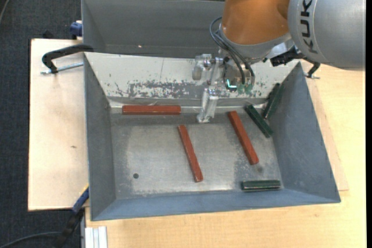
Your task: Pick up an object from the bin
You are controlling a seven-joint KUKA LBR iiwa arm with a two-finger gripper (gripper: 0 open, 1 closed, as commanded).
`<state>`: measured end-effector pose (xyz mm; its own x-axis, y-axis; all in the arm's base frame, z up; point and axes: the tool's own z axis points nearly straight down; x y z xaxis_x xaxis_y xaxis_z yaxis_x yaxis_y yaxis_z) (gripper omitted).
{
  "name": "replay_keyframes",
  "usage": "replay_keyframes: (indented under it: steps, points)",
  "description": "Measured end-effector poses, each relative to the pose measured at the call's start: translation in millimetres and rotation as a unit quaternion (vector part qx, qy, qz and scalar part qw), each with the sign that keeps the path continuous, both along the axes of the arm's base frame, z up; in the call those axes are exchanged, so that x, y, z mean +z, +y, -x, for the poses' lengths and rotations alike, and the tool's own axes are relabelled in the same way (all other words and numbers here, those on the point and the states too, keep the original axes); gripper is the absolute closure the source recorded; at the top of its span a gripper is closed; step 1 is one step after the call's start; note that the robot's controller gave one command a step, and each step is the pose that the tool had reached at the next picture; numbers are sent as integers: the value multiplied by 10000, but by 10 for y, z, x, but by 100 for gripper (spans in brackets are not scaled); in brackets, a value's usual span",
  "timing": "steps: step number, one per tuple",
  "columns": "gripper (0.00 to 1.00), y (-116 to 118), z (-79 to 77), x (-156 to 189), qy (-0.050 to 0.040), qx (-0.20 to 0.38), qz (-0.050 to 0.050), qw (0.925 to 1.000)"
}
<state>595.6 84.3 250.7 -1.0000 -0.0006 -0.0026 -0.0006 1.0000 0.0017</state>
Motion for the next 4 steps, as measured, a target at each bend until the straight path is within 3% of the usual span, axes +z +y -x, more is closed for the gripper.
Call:
replay_keyframes:
  steps: [1, 2, 3, 4]
  points:
    - [0, 88, 181, -1625, 30, 2319, 3, 9727]
    - [0, -358, 225, -1802, 3, 5300, 15, 8480]
    - [100, -342, 225, -1798, -5, 5302, 5, 8479]
    - [100, -82, 272, -613, -46, 6726, 32, 7400]
